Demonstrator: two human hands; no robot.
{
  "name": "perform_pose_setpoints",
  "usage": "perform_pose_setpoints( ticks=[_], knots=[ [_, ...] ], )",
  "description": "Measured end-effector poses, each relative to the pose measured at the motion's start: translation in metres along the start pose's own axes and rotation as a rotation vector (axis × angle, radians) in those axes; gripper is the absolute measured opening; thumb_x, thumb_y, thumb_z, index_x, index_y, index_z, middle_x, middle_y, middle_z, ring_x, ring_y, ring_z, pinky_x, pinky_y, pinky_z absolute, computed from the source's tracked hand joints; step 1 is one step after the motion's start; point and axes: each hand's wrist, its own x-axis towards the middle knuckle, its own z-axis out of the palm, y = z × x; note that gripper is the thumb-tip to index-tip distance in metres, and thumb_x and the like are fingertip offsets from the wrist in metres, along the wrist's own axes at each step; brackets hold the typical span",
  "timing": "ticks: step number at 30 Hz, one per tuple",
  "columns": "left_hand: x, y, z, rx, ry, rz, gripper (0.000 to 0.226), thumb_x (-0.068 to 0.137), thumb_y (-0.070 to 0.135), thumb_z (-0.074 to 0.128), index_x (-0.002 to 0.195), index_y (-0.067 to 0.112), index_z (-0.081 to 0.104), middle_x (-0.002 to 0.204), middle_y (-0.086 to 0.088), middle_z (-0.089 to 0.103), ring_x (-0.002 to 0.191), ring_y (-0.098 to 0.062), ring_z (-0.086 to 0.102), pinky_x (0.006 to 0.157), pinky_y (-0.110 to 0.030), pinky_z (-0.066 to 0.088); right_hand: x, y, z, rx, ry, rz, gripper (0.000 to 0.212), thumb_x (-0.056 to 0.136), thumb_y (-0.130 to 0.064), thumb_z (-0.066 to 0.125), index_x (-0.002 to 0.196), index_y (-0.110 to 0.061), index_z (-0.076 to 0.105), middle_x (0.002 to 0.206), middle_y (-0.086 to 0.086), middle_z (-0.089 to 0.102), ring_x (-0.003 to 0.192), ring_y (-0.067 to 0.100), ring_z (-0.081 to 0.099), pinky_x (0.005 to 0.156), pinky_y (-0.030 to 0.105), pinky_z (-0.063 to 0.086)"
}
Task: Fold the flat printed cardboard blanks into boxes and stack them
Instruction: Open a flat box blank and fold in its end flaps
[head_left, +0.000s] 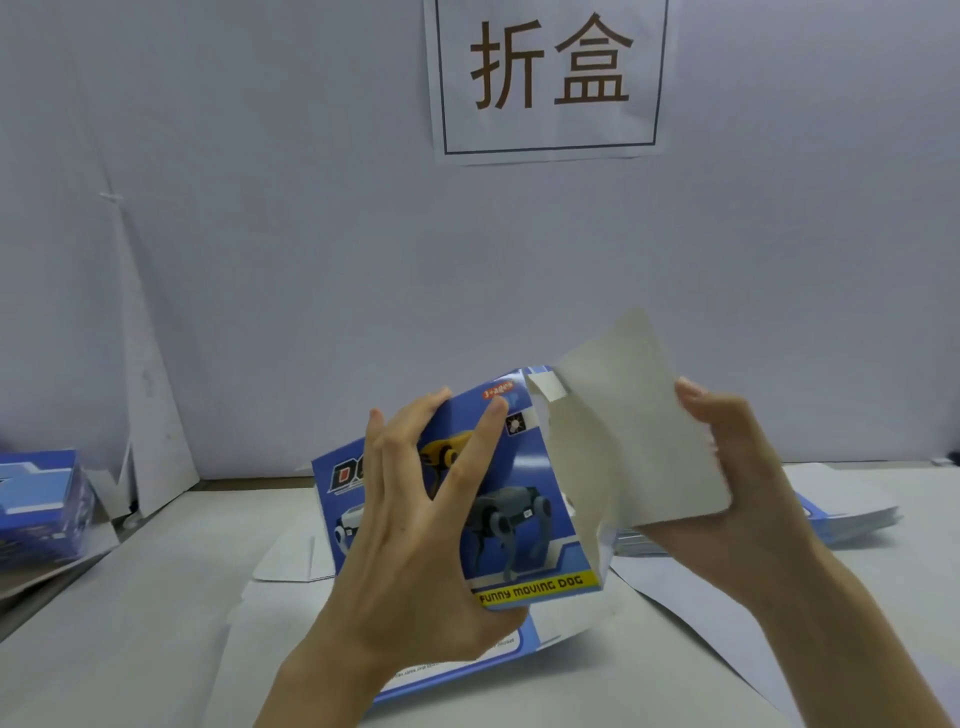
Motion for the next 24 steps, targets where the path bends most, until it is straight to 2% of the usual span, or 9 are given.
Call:
perform_pose_setpoints(
  ticks=[2,5,8,10,12,15,19,21,24],
  knots=[
    [-0.001,0.001,0.003,-0.002,-0.016,0.000,0.116,0.052,0.051,0.076,0.148,0.027,0.015,0.145,-0.006,0.016,0.138,-0.027,0.019,0.090,-0.068,0.043,-0.001,0.004,0.008,-0.147,0.004,0.048,0.030,0.057,-0.050,0.070,0.078,-0.030,0.077,0.072,-0.005,0.070,0.061,0.006,0.064,0.053,0.018,0.049],
    [-0.001,-0.001,0.003,0.020,-0.033,0.006,0.119,0.050,0.053,0.077,0.148,0.027,0.015,0.147,-0.006,0.016,0.141,-0.020,0.012,0.093,-0.069,0.040,0.003,0.011,0.008,-0.327,0.206,0.040,0.017,0.078,-0.043,0.060,0.070,-0.039,0.074,0.075,-0.003,0.070,0.069,0.012,0.065,0.059,0.027,0.052],
    [-0.001,-0.005,0.000,0.071,-0.037,0.011,0.118,0.051,0.058,0.075,0.147,0.029,0.013,0.147,-0.007,0.018,0.140,-0.023,0.016,0.094,-0.072,0.037,0.006,0.011,-0.004,-0.458,0.415,0.006,0.029,0.091,-0.035,0.052,0.067,-0.034,0.067,0.096,0.010,0.061,0.081,0.024,0.055,0.071,0.039,0.044],
    [-0.001,-0.006,-0.001,0.078,-0.040,-0.020,0.117,0.052,0.058,0.074,0.148,0.028,0.015,0.147,-0.007,0.017,0.141,-0.021,0.014,0.093,-0.072,0.038,0.004,0.007,-0.006,-0.459,0.329,-0.016,0.017,0.087,-0.043,0.057,0.079,-0.038,0.071,0.100,0.010,0.062,0.082,0.022,0.059,0.070,0.039,0.046],
    [0.000,-0.006,-0.001,0.087,-0.030,-0.032,0.114,0.054,0.060,0.073,0.148,0.025,0.019,0.148,-0.007,0.016,0.143,-0.014,0.005,0.092,-0.072,0.038,0.003,0.005,-0.006,-0.478,0.214,-0.018,0.026,0.079,-0.053,0.055,0.096,-0.043,0.071,0.098,0.002,0.068,0.083,0.017,0.062,0.074,0.038,0.048],
    [0.001,-0.007,-0.001,0.158,0.006,-0.025,0.112,0.056,0.066,0.068,0.147,0.022,0.021,0.146,-0.010,0.018,0.142,-0.016,0.002,0.097,-0.075,0.027,0.005,0.008,0.000,-0.548,0.226,-0.166,0.018,0.089,-0.043,0.054,0.095,-0.048,0.070,0.091,-0.007,0.071,0.085,0.017,0.061,0.074,0.035,0.046],
    [0.001,-0.007,0.000,0.200,0.009,-0.014,0.109,0.064,0.075,0.060,0.150,0.026,0.016,0.146,-0.013,0.019,0.142,-0.030,0.021,0.116,-0.058,0.003,0.008,0.018,0.012,-0.545,0.170,-0.313,0.029,0.094,-0.031,0.046,0.106,-0.047,0.066,0.099,-0.022,0.070,0.088,-0.003,0.065,0.066,0.011,0.050],
    [0.003,-0.004,0.002,0.187,-0.001,-0.025,0.108,0.066,0.078,0.056,0.151,0.026,0.013,0.146,-0.014,0.019,0.141,-0.031,0.025,0.119,-0.050,-0.004,0.006,0.025,0.022,-0.552,0.082,-0.327,0.038,0.095,-0.029,0.047,0.129,-0.045,0.052,0.118,-0.029,0.062,0.106,-0.008,0.060,0.075,0.008,0.049],
    [0.003,-0.002,0.004,0.203,0.014,-0.020,0.108,0.067,0.079,0.053,0.151,0.024,0.014,0.145,-0.015,0.021,0.140,-0.031,0.027,0.119,-0.049,-0.002,0.007,0.034,0.032,-0.599,0.017,-0.356,0.046,0.100,-0.033,0.044,0.142,-0.046,0.035,0.136,-0.032,0.047,0.127,-0.004,0.046,0.098,0.023,0.048]
  ],
)
